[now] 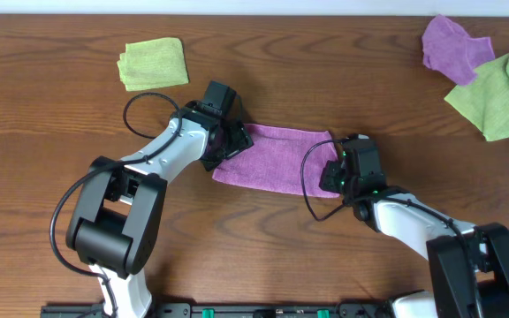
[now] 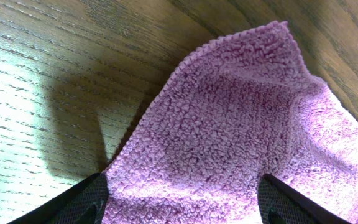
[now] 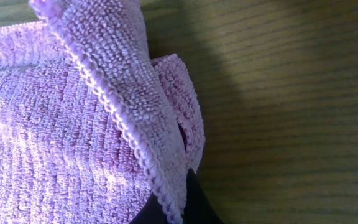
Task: Fold the cloth
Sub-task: 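Grasp the strip's right end with the right gripper and fold it leftward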
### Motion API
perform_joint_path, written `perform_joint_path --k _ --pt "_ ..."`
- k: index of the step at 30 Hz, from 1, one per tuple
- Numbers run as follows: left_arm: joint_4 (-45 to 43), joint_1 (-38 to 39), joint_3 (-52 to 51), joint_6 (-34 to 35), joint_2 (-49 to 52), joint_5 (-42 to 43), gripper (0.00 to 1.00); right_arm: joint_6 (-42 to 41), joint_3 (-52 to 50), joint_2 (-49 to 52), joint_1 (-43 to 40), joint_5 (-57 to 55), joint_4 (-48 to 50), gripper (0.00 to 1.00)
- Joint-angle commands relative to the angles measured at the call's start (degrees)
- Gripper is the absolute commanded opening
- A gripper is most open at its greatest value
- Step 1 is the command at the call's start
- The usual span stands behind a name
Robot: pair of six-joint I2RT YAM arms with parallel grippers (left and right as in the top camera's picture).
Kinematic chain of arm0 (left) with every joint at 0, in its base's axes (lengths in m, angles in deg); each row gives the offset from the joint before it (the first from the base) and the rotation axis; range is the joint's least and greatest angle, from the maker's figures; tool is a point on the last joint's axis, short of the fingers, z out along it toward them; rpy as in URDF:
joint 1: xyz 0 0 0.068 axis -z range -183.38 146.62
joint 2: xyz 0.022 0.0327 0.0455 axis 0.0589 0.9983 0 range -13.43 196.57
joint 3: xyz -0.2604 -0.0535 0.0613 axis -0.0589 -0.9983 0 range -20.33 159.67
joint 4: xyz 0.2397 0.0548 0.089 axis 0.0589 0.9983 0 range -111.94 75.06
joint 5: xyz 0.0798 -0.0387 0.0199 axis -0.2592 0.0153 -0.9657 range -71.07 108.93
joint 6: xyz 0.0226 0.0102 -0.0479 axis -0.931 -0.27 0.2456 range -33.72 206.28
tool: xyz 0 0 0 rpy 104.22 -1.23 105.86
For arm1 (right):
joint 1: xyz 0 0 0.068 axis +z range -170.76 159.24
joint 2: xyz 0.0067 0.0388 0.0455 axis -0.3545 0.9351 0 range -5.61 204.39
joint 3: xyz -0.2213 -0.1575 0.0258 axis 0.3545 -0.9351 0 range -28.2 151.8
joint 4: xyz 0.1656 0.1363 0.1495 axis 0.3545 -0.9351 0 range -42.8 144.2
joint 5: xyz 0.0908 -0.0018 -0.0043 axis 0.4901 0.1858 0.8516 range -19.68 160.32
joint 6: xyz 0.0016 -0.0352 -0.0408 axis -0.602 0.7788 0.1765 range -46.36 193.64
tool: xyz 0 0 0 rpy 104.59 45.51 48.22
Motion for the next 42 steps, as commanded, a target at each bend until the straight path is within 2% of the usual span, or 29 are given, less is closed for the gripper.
perform_joint_path --k 1,16,26,42 --pt "-0.13 -0.09 0.35 0.15 1.92 0.07 0.79 1.55 2.21 0.83 0.09 4.24 -1.49 0.02" --pt "-0.13 -0.11 0.35 0.17 1.92 -0.57 0.79 3.67 12.92 0.52 4.85 2.54 -11.78 0.02" --pt "1.01 -0.24 0.35 0.17 1.92 -6.64 0.79 6.05 19.06 -0.96 5.22 1.18 -18.58 0.02" --pt "1.57 -0.48 0.48 -0.46 1.84 -7.78 0.79 6.40 21.77 -1.05 9.40 1.36 -20.70 0.02"
